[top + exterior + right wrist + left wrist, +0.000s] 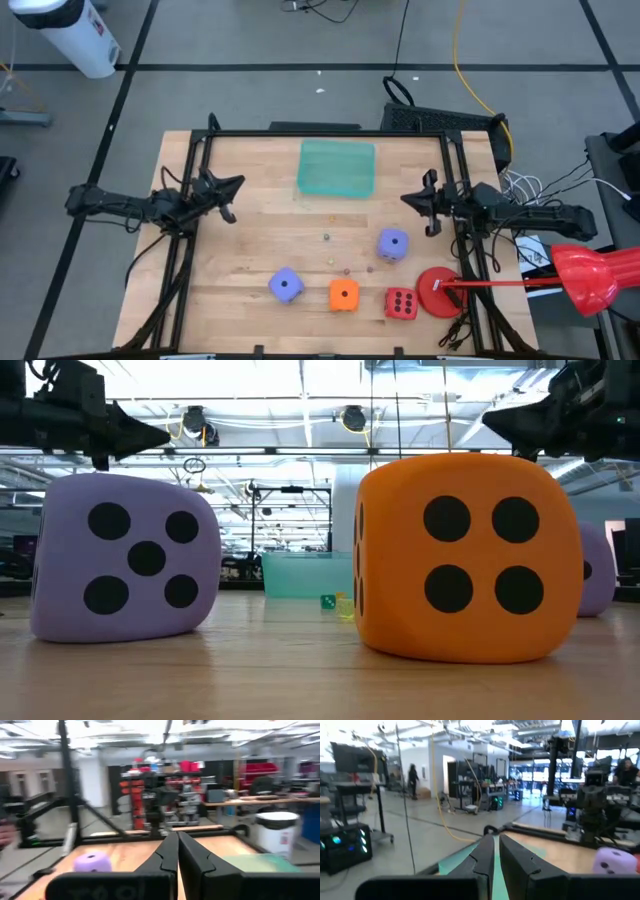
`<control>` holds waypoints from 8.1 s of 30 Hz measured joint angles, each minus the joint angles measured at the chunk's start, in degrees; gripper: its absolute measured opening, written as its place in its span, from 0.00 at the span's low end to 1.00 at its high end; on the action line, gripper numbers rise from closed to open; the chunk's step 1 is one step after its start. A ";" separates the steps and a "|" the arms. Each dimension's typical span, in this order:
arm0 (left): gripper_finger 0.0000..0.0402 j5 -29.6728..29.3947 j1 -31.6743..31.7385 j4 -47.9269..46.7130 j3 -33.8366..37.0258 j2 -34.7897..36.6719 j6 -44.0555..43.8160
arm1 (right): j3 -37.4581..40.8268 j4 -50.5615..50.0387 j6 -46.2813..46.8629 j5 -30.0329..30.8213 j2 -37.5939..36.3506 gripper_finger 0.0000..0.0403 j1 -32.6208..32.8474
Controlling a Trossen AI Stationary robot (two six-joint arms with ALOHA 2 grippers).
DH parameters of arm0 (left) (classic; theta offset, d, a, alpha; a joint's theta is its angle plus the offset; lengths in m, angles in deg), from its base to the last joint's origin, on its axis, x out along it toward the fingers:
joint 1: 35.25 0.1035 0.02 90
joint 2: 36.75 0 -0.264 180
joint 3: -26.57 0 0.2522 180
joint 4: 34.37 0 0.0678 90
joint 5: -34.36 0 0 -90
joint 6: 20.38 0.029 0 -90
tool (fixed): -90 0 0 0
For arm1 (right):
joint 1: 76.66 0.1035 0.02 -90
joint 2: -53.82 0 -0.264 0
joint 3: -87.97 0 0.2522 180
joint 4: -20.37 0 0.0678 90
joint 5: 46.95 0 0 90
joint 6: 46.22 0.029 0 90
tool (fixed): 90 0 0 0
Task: Pick & Place Dice
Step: Put the large purple dice into the blue transparent bin
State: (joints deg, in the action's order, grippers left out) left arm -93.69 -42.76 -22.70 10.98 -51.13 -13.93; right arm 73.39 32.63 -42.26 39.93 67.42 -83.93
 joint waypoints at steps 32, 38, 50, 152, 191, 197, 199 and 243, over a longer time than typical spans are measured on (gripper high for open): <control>0.09 -1.02 0.86 -3.37 0.00 0.02 -1.84 | -49.11 -54.39 3.85 18.03 38.25 0.98 16.53; 0.09 -1.03 0.86 -4.80 0.02 0.00 -2.46 | -52.46 -62.73 13.20 16.29 42.60 0.99 21.28; 0.09 -1.05 0.86 -5.19 0.02 0.00 -2.04 | -52.43 -70.00 26.20 12.32 48.26 0.99 27.42; 0.09 -1.07 0.86 -5.50 0.02 0.02 -2.56 | -57.30 -46.92 -14.51 10.51 63.05 0.90 -12.67; 0.09 -1.08 0.86 -5.69 0.02 0.02 -2.86 | -68.81 -55.01 -19.84 1.59 82.01 0.99 -18.16; 0.09 -1.08 0.86 -5.69 0.02 0.02 -2.67 | -68.84 -53.82 -19.83 1.65 80.35 0.99 -18.12; 0.09 -1.07 0.86 -5.78 0.02 0.02 -2.65 | -68.74 -53.73 -20.04 1.85 79.30 0.99 -18.12; 0.09 -1.27 0.86 -6.44 0.02 0.01 -6.39 | -9.63 -0.57 0.54 -23.61 12.66 0.00 -12.04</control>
State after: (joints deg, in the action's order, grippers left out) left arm -94.97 -41.90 -29.14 11.00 -51.11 -20.32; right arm 63.76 32.07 -41.72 16.33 80.09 -95.96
